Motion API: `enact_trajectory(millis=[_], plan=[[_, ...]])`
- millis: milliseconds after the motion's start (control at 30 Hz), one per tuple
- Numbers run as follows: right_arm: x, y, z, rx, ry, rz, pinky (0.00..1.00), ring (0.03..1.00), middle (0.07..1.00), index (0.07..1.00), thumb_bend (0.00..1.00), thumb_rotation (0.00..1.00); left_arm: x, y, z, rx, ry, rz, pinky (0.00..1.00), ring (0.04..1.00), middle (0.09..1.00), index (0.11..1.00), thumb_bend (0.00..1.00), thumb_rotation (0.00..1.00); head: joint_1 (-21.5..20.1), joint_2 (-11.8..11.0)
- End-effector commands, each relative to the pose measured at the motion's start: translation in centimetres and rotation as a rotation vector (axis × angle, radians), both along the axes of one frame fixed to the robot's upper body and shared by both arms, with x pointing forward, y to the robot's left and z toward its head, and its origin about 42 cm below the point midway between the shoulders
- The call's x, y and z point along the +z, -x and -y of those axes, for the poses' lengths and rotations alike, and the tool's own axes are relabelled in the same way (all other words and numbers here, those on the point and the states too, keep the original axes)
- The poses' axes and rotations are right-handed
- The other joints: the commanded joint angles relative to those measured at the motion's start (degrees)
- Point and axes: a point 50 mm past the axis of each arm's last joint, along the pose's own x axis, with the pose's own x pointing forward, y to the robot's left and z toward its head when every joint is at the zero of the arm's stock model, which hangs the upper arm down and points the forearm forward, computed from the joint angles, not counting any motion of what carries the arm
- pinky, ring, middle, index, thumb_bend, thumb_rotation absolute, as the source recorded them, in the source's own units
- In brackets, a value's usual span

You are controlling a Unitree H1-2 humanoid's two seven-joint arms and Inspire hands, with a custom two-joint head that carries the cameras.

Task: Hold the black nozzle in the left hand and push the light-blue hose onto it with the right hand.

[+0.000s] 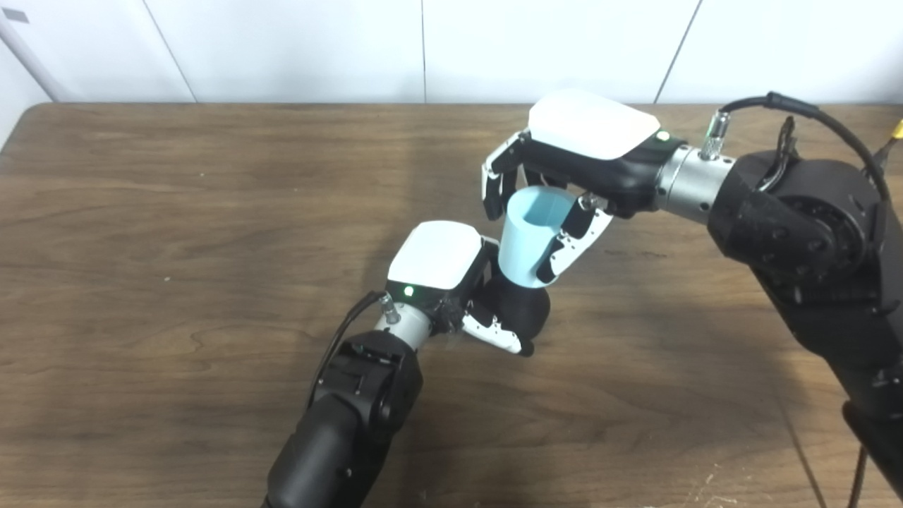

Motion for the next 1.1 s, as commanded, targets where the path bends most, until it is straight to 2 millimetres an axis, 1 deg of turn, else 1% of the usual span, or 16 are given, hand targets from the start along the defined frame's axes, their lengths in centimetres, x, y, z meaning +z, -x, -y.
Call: enact_trajectory(millis=[0, 133, 267, 433, 533, 633, 667, 700, 733, 767, 867, 933, 967, 1000, 1067], plan=[[0.7, 0.2, 0.1, 0.014, -0.001, 0.049, 0.28, 0.35, 0.495, 0.514, 0.51, 0.0, 0.0, 0.3, 0.2, -0.008, -0.002, -0.02, 0.41, 0.512, 0.506, 0.476, 0.52, 0.0, 0.1, 0.1], [0.5, 0.1, 0.1, 0.008, 0.005, 0.043, 0.27, 0.35, 0.49, 0.529, 0.51, 0.0, 0.0, 0.3, 0.1, -0.01, 0.0, -0.014, 0.4, 0.508, 0.504, 0.477, 0.52, 0.0, 0.0, 0.2], [-0.1, -0.1, 0.2, -0.009, 0.011, 0.023, 0.28, 0.358, 0.499, 0.525, 0.51, 0.0, 0.0, 0.3, 0.1, -0.011, 0.006, -0.017, 0.39, 0.496, 0.489, 0.483, 0.53, 0.0, -0.1, 0.3], [-0.5, -0.1, 0.1, -0.006, 0.025, 0.023, 0.27, 0.348, 0.478, 0.535, 0.51, 0.0, 0.0, 0.4, 0.0, -0.011, 0.011, -0.02, 0.41, 0.513, 0.512, 0.473, 0.52, 0.0, -0.2, 0.3], [-0.4, 0.1, 0.1, 0.001, 0.036, 0.048, 0.28, 0.354, 0.471, 0.544, 0.51, 0.0, 0.0, 0.4, 0.0, -0.009, 0.009, -0.019, 0.4, 0.511, 0.504, 0.477, 0.52, 0.0, -0.1, 0.3], [-0.3, 0.1, 0.1, 0.017, 0.034, 0.09, 0.31, 0.376, 0.489, 0.552, 0.51, 0.0, 0.0, 0.4, 0.0, -0.011, 0.006, -0.02, 0.4, 0.509, 0.494, 0.481, 0.52, 0.0, -0.1, 0.2], [-0.3, 0.1, 0.1, 0.022, 0.029, 0.097, 0.37, 0.461, 0.552, 0.517, 0.52, 0.08, 0.0, 0.4, -0.1, -0.013, 0.006, -0.02, 0.4, 0.508, 0.491, 0.482, 0.53, 0.0, -0.1, 0.2], [-0.3, 0.1, 0.1, 0.026, 0.023, 0.102, 0.4, 0.5, 0.579, 0.57, 0.71, 0.12, -0.1, 0.4, -0.1, -0.015, 0.005, -0.019, 0.4, 0.507, 0.489, 0.483, 0.53, 0.0, -0.1, 0.3], [-0.2, 0.1, 0.1, 0.026, 0.017, 0.106, 0.43, 0.536, 0.601, 0.608, 0.81, 0.17, -0.1, 0.4, -0.1, -0.015, 0.004, -0.02, 0.39, 0.505, 0.485, 0.484, 0.53, 0.0, -0.1, 0.3], [-0.1, 0.1, 0.1, 0.026, 0.009, 0.113, 0.49, 0.591, 0.636, 0.651, 0.86, 0.25, -0.1, 0.4, -0.1, -0.015, 0.004, -0.02, 0.4, 0.505, 0.484, 0.485, 0.53, 0.0, -0.1, 0.3], [0.3, 0.3, 0.1, 0.027, -0.008, 0.144, 0.63, 0.715, 0.716, 0.723, 0.85, 0.43, -0.1, 0.3, -0.1, -0.015, 0.006, -0.024, 0.41, 0.514, 0.491, 0.482, 0.52, 0.0, -0.1, 0.3], [0.6, 0.4, 0.1, 0.029, -0.015, 0.168, 0.69, 0.76, 0.748, 0.749, 0.84, 0.53, -0.1, 0.3, -0.1, -0.018, 0.008, -0.028, 0.41, 0.516, 0.498, 0.479, 0.52, 0.0, -0.2, 0.3], [0.7, 0.4, 0.1, 0.029, -0.016, 0.173, 0.72, 0.777, 0.764, 0.762, 0.84, 0.59, 0.0, 0.3, -0.1, -0.018, 0.008, -0.029, 0.41, 0.516, 0.501, 0.478, 0.52, 0.0, -0.2, 0.3], [0.8, 0.5, 0.1, 0.029, -0.019, 0.176, 0.73, 0.783, 0.77, 0.766, 0.84, 0.62, 0.0, 0.3, -0.1, -0.017, 0.007, -0.028, 0.41, 0.516, 0.501, 0.478, 0.52, 0.0, -0.2, 0.2], [0.9, 0.6, 0.2, 0.028, -0.02, 0.179, 0.74, 0.774, 0.766, 0.763, 0.8, 0.71, 0.0, 0.3, 0.0, -0.015, 0.001, -0.026, 0.41, 0.509, 0.494, 0.481, 0.52, 0.0, -0.1, 0.2]])
